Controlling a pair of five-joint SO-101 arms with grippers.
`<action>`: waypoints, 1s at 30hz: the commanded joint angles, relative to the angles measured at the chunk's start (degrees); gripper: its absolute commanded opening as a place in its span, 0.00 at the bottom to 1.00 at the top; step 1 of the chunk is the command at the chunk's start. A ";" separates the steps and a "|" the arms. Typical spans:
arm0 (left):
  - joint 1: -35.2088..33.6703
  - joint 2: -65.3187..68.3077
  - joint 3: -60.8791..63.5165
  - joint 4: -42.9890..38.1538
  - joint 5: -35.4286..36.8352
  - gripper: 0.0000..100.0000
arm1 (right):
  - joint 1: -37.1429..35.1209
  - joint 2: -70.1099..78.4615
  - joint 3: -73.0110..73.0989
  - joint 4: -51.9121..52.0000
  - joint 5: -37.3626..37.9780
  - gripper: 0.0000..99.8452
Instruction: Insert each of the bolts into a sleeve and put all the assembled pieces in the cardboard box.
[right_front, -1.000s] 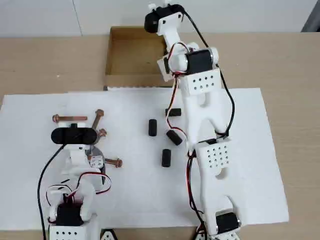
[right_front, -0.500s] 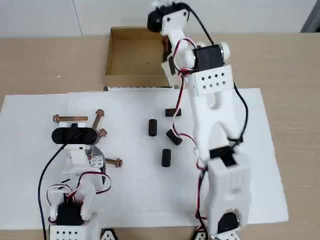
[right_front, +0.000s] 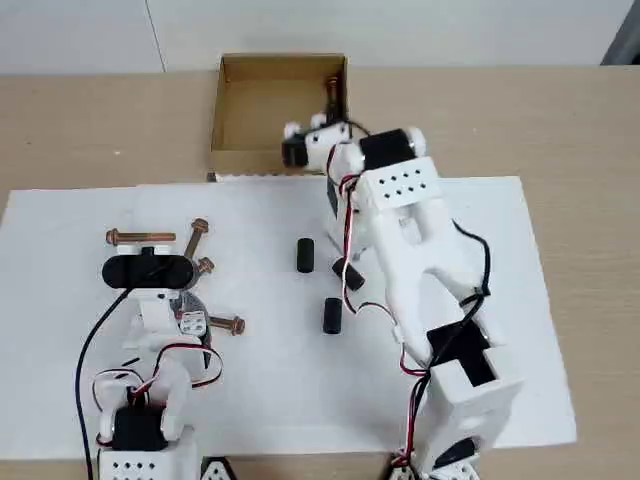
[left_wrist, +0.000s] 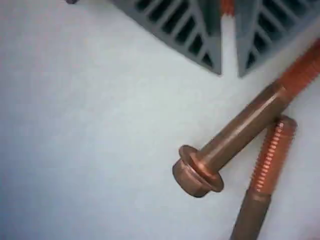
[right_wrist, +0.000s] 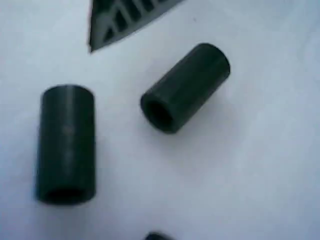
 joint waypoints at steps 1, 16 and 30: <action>-0.35 -0.62 -0.40 -0.09 0.00 0.01 | -1.10 -3.30 2.81 -2.42 2.11 0.16; -0.44 -0.62 -0.40 -0.09 0.09 0.01 | -3.56 -3.21 17.05 -16.75 6.15 0.15; -0.44 -0.62 -0.40 -0.09 0.09 0.01 | -3.56 -3.21 26.99 -27.12 7.74 0.05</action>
